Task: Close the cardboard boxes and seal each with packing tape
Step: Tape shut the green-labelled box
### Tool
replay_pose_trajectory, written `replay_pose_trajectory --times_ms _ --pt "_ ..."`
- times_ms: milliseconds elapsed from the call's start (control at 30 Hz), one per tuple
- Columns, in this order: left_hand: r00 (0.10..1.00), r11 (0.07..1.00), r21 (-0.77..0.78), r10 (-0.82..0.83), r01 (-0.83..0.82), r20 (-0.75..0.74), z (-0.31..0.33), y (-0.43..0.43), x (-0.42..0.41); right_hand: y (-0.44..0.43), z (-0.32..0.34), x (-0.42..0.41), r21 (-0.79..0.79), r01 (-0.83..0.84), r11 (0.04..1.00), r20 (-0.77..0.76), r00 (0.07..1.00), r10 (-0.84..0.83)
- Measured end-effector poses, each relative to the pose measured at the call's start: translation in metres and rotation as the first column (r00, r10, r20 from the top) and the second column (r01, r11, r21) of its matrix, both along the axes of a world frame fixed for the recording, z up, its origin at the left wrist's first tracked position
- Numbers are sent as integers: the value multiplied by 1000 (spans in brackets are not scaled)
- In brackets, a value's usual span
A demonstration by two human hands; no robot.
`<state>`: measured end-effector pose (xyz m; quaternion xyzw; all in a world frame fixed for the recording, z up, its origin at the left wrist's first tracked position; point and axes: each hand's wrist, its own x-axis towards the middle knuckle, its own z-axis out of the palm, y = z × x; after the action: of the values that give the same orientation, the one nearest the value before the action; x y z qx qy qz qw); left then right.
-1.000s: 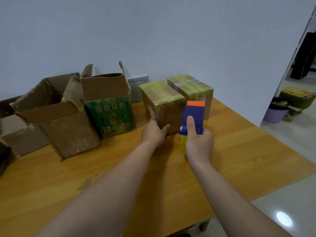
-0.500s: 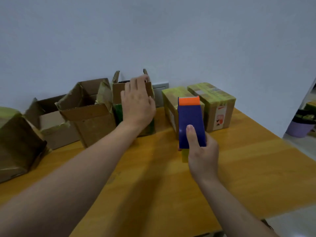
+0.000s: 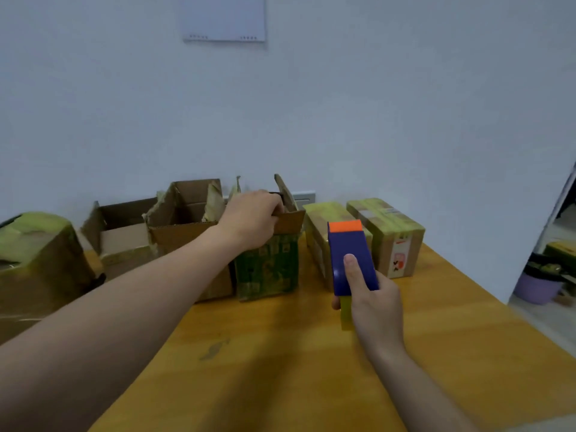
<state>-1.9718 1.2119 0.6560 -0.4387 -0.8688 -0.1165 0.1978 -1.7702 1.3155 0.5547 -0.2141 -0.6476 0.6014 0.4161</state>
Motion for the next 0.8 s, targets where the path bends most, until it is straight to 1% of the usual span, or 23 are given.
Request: replay_pose_trajectory --times_ms 133,233,333,433,533,633,733,767,800 --pt "995 993 -90 -74 80 65 11 -21 30 -1 16 3 55 71 996 -9 997 -71" --pt "980 964 -200 -152 175 128 18 -38 53 -3 28 4 142 99 985 11 995 -102" --pt "964 915 -324 -189 242 185 27 -55 75 -2 40 0 255 127 959 77 986 -151" --pt "935 862 -382 -248 333 255 37 -70 98 -4 55 -5 355 125 927 189 961 -201" --pt "900 826 -388 -294 408 321 46 -83 117 -12 69 -9 421 129 898 272 926 -261" --pt "848 808 -355 -302 470 437 51 -94 130 -18 78 -8 438 70 896 343 909 -239" --pt "784 818 -291 -279 496 554 54 -103 131 -22 80 -6 454 34 891 374 900 -225" --pt "776 832 -277 -258 481 575 55 -105 128 -24 80 -5 452 33 891 381 896 -227" --pt "787 851 -274 -230 449 572 56 -108 123 -24 80 -5 450 35 892 387 893 -230"
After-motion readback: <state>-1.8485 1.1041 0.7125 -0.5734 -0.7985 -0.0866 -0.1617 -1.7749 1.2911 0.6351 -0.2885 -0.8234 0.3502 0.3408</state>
